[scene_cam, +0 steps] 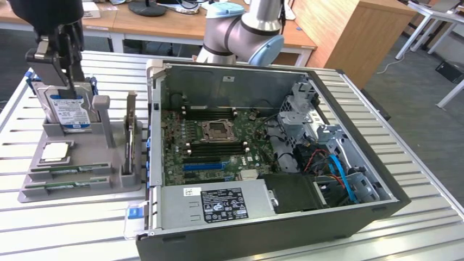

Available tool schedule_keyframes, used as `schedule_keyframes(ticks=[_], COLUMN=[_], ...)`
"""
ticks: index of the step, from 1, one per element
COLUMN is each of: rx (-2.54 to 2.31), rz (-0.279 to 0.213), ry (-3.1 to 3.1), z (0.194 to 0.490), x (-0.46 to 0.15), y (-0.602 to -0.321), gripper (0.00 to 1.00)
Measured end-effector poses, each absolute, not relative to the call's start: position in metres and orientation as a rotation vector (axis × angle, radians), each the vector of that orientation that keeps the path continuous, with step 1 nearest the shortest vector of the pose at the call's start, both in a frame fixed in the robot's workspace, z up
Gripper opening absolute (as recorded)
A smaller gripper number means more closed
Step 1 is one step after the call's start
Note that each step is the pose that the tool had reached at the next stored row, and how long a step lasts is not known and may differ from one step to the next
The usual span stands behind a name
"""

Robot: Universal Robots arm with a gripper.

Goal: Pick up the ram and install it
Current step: 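Pick up the ram and move it above insertion slot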

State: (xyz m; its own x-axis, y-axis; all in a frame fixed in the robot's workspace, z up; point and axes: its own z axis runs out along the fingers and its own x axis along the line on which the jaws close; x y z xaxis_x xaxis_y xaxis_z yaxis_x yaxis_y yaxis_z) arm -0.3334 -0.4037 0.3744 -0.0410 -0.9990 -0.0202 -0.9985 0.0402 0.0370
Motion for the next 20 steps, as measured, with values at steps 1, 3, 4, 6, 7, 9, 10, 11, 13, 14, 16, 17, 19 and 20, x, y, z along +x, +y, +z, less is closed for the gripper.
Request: schedule_keyframes(ticks=[1,3,4,6,7,9,10,11,13,14,16,17,19,20], rx=[2.168,2.168,2.168,2.168,2.168,2.168,2.168,2.167,2.167,2.167,2.166,2.166,2.166,2.166], rz=[-0.064,-0.063,-0.063,-0.063,-0.063,-0.063,-0.062,-0.062,-0.061,-0.060,-0.059,-0.059,-0.058,-0.058], ry=[-2.258,-2.258,-2.258,-2.258,-2.258,-2.258,-2.258,-2.257,-2.257,-2.257,-2.256,-2.256,-2.256,-2.256], z=[0.374,0.374,0.374,0.374,0.374,0.374,0.374,0.374,0.374,0.374,0.374,0.374,0.374,0.374], x=[-0.335,-0.338,-0.339,-0.339,-0.339,-0.339,-0.339,-0.339,-0.339,-0.339,-0.339,-0.339,-0.339,-0.339], y=[-0.404,-0.404,-0.404,-0.404,-0.404,-0.405,-0.405,-0.406,-0.408,-0.410,-0.412,-0.414,-0.417,-0.419], gripper=[0.53,0.53,0.53,0.53,0.53,0.53,0.53,0.53,0.53,0.53,0.53,0.53,0.53,0.53])
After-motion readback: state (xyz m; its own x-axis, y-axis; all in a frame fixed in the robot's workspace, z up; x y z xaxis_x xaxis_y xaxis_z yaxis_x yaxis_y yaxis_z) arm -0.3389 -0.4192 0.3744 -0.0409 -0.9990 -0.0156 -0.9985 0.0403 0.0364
